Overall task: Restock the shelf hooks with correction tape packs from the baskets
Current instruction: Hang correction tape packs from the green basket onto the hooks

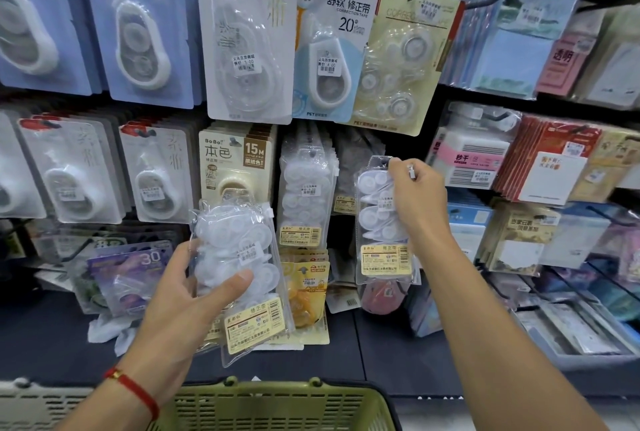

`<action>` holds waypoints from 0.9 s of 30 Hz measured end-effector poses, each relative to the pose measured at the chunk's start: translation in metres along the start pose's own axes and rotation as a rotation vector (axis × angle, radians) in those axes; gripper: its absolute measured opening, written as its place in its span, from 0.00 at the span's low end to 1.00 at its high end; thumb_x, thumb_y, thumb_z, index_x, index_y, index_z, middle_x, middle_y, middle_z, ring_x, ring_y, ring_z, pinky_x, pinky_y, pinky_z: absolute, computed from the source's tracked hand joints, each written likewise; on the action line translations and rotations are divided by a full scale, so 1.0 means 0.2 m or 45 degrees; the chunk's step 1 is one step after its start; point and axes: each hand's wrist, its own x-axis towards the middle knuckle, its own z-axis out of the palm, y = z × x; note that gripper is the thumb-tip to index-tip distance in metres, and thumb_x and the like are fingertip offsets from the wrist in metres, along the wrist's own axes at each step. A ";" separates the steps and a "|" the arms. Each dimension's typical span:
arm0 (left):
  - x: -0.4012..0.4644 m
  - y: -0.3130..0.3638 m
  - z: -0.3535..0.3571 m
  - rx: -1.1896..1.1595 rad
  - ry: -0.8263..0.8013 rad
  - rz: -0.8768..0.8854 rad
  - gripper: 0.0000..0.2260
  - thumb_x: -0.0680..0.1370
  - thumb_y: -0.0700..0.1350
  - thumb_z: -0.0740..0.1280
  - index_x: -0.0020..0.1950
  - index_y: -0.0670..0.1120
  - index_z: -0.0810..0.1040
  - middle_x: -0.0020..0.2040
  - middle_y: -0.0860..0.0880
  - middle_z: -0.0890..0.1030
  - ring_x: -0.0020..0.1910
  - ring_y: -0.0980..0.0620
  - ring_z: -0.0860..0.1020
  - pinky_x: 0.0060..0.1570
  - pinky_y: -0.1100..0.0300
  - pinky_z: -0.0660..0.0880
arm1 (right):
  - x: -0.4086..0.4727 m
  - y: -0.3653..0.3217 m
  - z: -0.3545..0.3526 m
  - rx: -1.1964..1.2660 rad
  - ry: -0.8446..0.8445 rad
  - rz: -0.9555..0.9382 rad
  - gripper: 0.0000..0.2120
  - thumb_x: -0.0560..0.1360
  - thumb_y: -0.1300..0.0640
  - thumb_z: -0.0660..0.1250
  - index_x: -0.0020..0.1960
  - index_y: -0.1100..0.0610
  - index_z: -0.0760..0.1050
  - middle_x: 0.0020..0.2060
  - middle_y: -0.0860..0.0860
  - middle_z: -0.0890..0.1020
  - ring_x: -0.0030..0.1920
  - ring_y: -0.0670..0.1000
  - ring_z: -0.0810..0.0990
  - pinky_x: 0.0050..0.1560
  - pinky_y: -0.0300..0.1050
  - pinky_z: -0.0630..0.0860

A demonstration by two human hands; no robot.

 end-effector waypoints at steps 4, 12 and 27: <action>-0.01 -0.02 0.00 0.016 -0.013 0.026 0.29 0.64 0.51 0.82 0.62 0.63 0.79 0.59 0.56 0.87 0.56 0.53 0.87 0.55 0.53 0.81 | -0.08 0.05 -0.02 -0.167 0.006 -0.004 0.15 0.84 0.41 0.61 0.48 0.52 0.73 0.39 0.43 0.77 0.39 0.44 0.76 0.38 0.43 0.68; -0.05 -0.01 0.07 0.008 -0.065 0.046 0.25 0.67 0.45 0.81 0.55 0.70 0.81 0.56 0.59 0.87 0.54 0.56 0.87 0.45 0.68 0.81 | -0.62 0.18 0.04 -0.057 -0.595 -0.173 0.07 0.82 0.44 0.67 0.57 0.44 0.79 0.49 0.39 0.83 0.47 0.41 0.81 0.46 0.32 0.76; -0.10 -0.03 0.13 -0.014 -0.079 -0.048 0.24 0.69 0.52 0.80 0.63 0.53 0.79 0.57 0.49 0.88 0.54 0.50 0.87 0.48 0.63 0.83 | -0.75 0.15 0.19 0.297 -0.526 0.061 0.14 0.81 0.43 0.70 0.49 0.54 0.81 0.44 0.52 0.88 0.45 0.56 0.88 0.49 0.64 0.84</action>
